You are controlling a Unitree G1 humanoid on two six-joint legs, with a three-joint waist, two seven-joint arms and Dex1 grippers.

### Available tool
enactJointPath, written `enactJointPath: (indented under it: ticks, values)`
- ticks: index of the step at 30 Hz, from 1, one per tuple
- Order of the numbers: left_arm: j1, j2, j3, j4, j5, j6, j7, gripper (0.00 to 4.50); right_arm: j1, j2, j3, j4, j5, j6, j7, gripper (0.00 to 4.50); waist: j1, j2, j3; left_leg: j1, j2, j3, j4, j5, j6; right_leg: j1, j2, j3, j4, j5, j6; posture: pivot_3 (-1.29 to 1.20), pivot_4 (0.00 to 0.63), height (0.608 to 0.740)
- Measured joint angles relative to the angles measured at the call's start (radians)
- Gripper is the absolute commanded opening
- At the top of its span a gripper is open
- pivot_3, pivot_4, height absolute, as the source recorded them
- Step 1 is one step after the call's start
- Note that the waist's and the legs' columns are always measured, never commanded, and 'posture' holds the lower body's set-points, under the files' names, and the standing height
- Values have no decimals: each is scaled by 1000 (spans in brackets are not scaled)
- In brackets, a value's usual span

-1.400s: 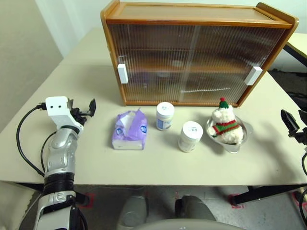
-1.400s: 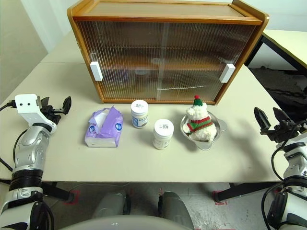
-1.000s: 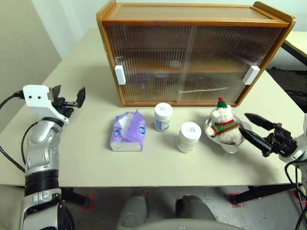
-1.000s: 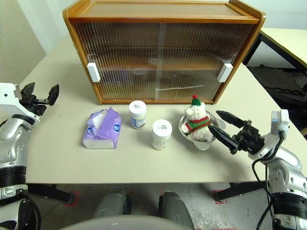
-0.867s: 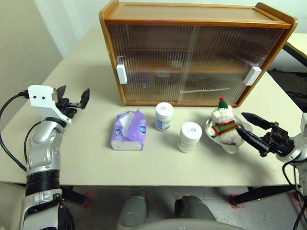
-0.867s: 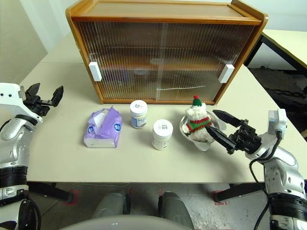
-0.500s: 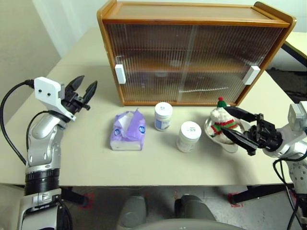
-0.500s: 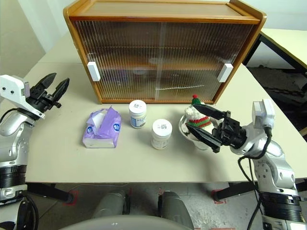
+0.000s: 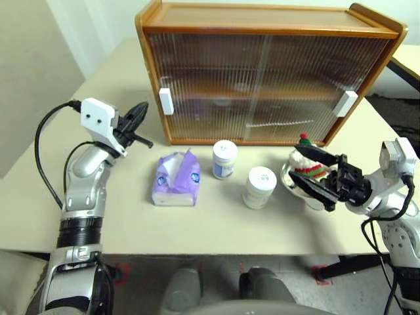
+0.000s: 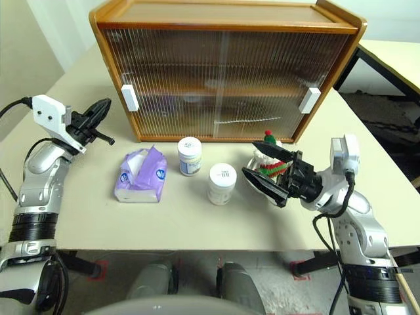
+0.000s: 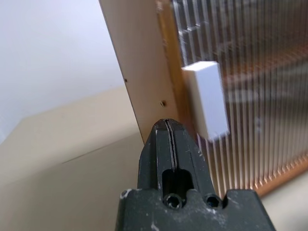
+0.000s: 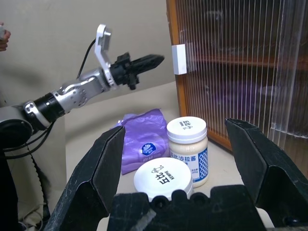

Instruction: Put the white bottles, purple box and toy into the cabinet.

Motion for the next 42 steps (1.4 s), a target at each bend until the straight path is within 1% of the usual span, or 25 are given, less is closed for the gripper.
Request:
enactJointPath:
  ticks: [4,14,23,26,36,42]
  values:
    - [-45,-11,-23,14,13,2,5,28,-1,2,2,-1,0,0,-8,4500,-1,0,0,0,0,0,0,0,0,0,1,0,0,0,0,125,0,740]
    - [-44,-46,-88,28,42,-3,-5,28,-10,25,29,-1,-2,0,-38,4500,-1,0,0,-1,0,-1,5,0,1,1,0,-1,1,0,0,120,0,740]
    - [-48,-66,-110,44,62,-7,-4,28,-9,25,30,-1,-2,-2,-37,4500,0,0,0,-1,-1,-1,5,1,1,1,1,-1,1,0,1,118,0,740]
    - [-58,-87,-133,54,73,-10,-7,28,-9,25,30,-1,-2,-2,-34,4500,0,0,0,-1,-1,-1,6,1,1,1,1,-1,1,0,1,115,0,740]
    - [-160,-172,-216,126,107,-27,-29,28,-8,25,33,-23,-2,-2,-46,4500,-6,0,0,-1,-2,-1,6,1,2,1,4,0,1,-1,2,81,0,740]
    - [-183,-214,-248,164,113,-40,-50,28,-4,25,37,-51,-2,0,-68,4500,-11,0,0,-1,-2,-1,6,1,2,1,4,0,1,-1,3,62,0,740]
